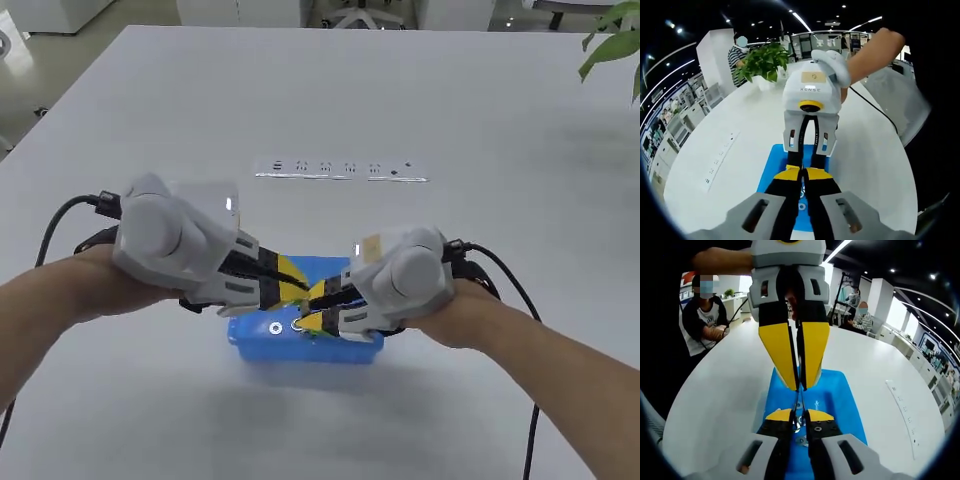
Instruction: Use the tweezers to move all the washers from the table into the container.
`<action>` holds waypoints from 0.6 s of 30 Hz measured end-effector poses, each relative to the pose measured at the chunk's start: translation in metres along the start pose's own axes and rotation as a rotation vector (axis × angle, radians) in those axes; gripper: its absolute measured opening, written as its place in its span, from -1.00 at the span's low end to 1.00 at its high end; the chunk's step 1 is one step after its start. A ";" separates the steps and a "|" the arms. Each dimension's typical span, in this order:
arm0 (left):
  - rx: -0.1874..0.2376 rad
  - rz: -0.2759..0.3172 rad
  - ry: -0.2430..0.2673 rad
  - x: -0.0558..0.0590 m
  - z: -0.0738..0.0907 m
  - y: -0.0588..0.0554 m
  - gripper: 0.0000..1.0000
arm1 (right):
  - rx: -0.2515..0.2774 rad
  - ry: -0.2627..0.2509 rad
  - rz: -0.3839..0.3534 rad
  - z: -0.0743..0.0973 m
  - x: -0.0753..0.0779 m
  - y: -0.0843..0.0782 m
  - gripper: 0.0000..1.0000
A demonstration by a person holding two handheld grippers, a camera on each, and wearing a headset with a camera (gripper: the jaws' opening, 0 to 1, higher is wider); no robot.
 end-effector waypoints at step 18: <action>0.019 -0.024 -0.022 -0.002 0.016 0.014 -0.88 | 0.039 -0.008 -0.020 0.013 -0.006 0.015 -0.82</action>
Point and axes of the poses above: the centre of the closed fingertips' face, and the gripper's own axes: z roughly backward along the fingers, x roughly to its right, y roughly out of its top, the point moved 1 cm from there along z, roughly backward along the fingers, and after that the axes turned 14 degrees about -z, right-handed, at the moved point
